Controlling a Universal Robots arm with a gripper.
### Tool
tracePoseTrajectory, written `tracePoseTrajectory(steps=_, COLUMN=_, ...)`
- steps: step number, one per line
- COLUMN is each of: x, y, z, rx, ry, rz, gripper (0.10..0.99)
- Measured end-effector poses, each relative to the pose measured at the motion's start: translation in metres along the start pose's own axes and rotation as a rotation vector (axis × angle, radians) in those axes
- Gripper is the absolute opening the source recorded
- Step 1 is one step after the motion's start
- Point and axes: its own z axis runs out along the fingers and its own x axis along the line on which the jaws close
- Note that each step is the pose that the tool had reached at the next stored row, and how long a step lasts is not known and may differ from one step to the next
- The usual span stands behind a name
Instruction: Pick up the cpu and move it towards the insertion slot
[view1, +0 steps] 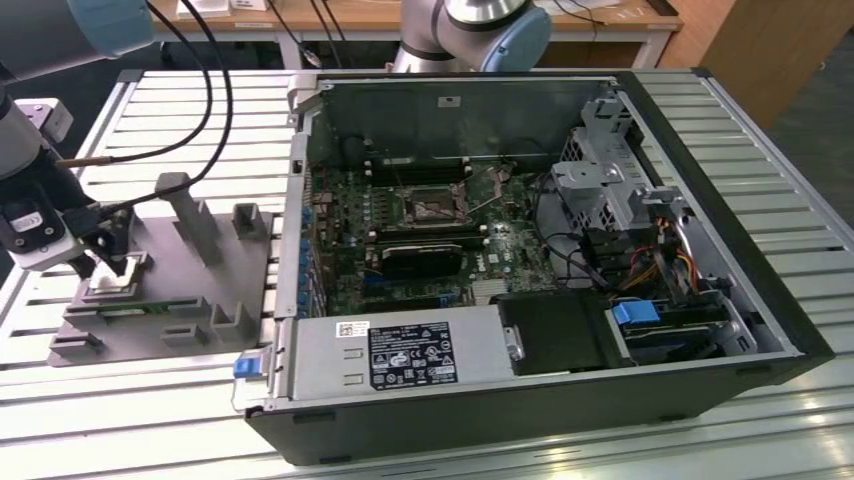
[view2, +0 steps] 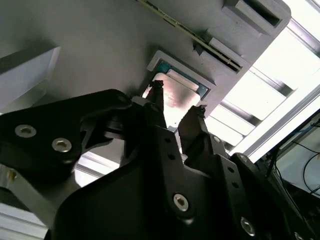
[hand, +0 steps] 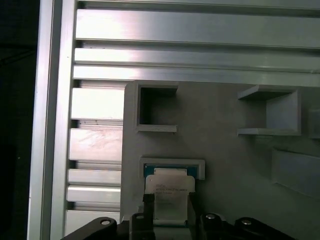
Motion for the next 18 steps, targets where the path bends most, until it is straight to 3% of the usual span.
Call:
tracePoseTrajectory(steps=2, x=0.0, y=0.0, z=0.0001, rx=0.0, ry=0.0, rz=0.0, gripper=0.467)
tracePoseTrajectory(steps=5, x=0.0, y=0.0, z=0.0001, rx=0.0, ry=0.0, rz=0.0, gripper=0.525)
tracePoseTrajectory(steps=6, x=0.0, y=0.0, z=0.0002, rx=0.0, ry=0.0, rz=0.0, gripper=0.588)
tracePoseTrajectory(steps=18, x=0.0, y=0.0002, z=0.0072, rx=0.0, ry=-0.001, rz=0.027, gripper=0.588)
